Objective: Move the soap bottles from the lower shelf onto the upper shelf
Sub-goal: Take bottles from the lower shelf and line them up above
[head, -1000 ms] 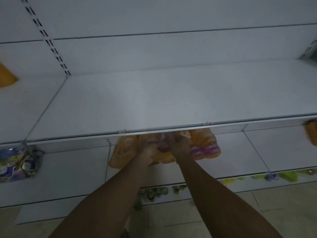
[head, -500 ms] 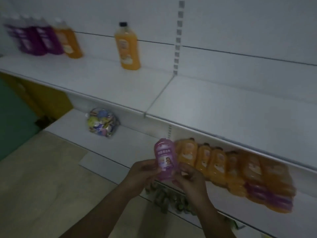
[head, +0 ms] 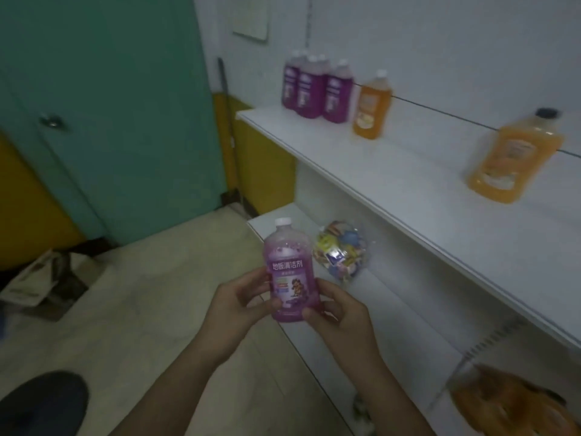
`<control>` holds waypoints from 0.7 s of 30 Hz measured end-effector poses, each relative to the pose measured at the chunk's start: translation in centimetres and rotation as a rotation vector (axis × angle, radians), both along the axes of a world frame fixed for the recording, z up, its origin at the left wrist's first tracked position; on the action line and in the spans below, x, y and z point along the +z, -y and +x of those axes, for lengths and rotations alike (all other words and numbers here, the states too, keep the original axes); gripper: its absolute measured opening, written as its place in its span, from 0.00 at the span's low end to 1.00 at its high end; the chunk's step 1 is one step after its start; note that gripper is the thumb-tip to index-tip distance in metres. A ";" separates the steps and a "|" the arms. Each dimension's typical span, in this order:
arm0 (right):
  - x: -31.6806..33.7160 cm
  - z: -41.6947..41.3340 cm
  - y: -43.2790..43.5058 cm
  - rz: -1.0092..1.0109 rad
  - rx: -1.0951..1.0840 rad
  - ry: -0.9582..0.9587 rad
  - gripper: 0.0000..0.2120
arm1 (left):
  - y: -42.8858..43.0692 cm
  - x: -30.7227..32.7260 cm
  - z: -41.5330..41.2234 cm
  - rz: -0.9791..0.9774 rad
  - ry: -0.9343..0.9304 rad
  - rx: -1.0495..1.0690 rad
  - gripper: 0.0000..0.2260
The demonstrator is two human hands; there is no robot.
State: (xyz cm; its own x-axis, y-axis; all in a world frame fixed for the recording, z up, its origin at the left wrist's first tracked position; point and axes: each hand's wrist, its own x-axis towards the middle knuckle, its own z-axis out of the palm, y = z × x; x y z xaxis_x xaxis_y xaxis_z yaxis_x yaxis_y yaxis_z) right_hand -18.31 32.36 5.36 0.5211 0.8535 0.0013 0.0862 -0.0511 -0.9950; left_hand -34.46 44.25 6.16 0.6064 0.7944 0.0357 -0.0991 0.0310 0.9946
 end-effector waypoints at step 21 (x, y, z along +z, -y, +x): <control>10.0 4.3 -32.4 0.268 0.010 0.155 0.24 | -28.0 11.2 6.2 0.381 0.056 0.152 0.25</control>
